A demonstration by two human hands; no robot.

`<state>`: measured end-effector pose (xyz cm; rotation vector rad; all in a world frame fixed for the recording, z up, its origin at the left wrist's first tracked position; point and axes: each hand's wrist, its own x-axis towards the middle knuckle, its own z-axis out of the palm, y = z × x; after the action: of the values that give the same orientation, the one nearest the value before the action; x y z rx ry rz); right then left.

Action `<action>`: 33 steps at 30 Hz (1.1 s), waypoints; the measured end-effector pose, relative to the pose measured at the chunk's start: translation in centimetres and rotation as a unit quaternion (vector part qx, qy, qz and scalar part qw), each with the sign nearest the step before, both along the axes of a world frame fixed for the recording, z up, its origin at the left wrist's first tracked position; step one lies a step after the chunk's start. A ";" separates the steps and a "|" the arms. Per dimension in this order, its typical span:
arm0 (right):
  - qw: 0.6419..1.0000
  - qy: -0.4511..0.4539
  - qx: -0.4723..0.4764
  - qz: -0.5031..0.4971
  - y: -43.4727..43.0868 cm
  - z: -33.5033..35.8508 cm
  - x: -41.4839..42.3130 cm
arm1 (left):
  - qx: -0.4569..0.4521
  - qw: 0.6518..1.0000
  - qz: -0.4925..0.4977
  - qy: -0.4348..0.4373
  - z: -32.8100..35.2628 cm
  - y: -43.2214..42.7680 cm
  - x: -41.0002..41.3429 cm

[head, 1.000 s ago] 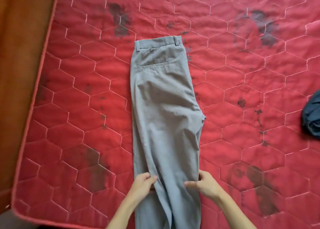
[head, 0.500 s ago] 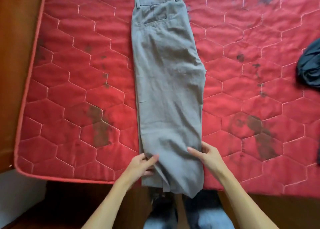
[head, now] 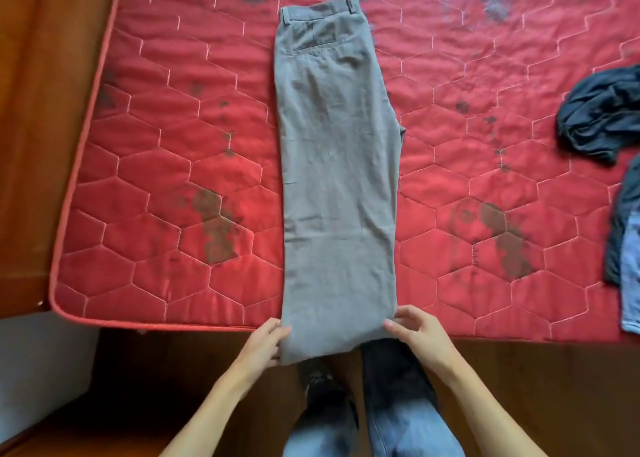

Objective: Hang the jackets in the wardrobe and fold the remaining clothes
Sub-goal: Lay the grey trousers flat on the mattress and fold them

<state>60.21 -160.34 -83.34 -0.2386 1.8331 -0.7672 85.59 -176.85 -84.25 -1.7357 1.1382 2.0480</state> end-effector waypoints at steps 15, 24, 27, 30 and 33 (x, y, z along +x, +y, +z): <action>0.987 0.143 0.070 -0.019 1.6 -1.9 1.1 | -0.177 0.980 -0.094 -0.022 -2.5 4.4 0.7; 0.987 0.145 0.041 -0.063 3.4 -2.3 4.0 | -0.142 0.987 -0.057 -0.051 -3.9 6.0 0.2; 0.991 0.119 0.036 -0.054 3.5 -2.3 4.0 | -0.154 0.983 -0.088 -0.043 -4.3 7.1 0.2; 0.993 0.110 0.013 -0.051 3.1 -1.9 3.0 | -0.173 0.980 -0.099 -0.021 -3.6 6.8 0.6; 1.000 0.012 -0.012 -0.023 3.0 -0.9 2.3 | -0.131 0.989 -0.062 0.035 -2.1 6.6 0.8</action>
<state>62.54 -157.36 -84.24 -0.2229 1.8589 -0.8209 86.43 -170.21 -86.35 -1.6641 1.5567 1.9735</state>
